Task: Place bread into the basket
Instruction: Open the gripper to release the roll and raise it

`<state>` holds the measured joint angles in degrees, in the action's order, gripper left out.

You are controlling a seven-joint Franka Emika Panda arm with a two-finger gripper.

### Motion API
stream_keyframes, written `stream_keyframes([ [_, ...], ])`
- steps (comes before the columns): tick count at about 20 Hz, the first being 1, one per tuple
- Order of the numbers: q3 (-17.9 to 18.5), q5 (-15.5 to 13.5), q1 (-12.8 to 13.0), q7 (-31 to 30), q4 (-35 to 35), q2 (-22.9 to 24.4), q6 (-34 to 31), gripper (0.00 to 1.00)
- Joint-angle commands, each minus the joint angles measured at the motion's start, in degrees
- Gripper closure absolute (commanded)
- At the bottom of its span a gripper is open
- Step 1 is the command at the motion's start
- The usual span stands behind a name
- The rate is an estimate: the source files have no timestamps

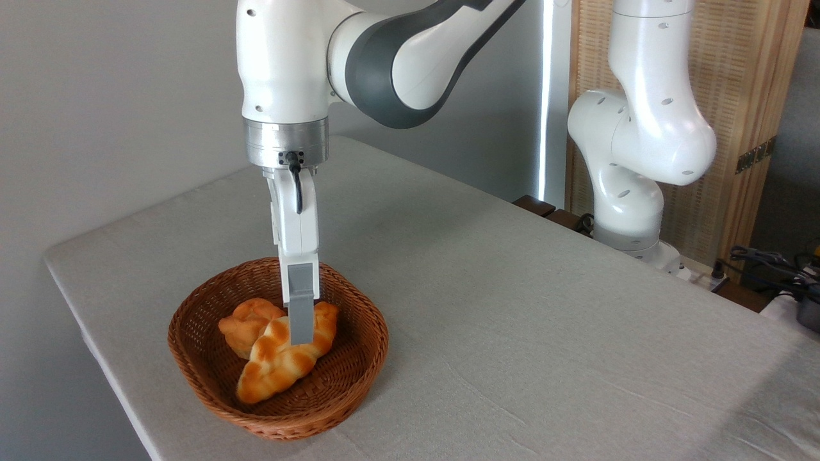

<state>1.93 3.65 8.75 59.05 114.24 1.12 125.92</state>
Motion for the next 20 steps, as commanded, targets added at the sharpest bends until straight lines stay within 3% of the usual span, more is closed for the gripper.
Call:
stream_keyframes([
  [1,0.53,0.49,0.3,-0.25,0.37,0.81,0.03,0.0],
  [4,0.8,0.04,0.13,-3.74,-1.03,2.3,-0.06,0.0],
  [7,0.62,-0.13,0.04,-17.78,-2.26,3.88,-1.46,0.0],
  [9,0.1,-0.22,-0.05,-22.21,-6.38,3.8,-8.11,0.0],
  [14,0.71,-5.22,-0.05,-21.87,-16.49,1.78,-25.44,0.0],
  [17,0.71,-5.84,-0.05,-21.69,-21.59,0.11,-34.05,0.0],
  [20,0.71,-6.19,-0.05,-21.61,-23.27,-0.07,-37.32,0.0],
])
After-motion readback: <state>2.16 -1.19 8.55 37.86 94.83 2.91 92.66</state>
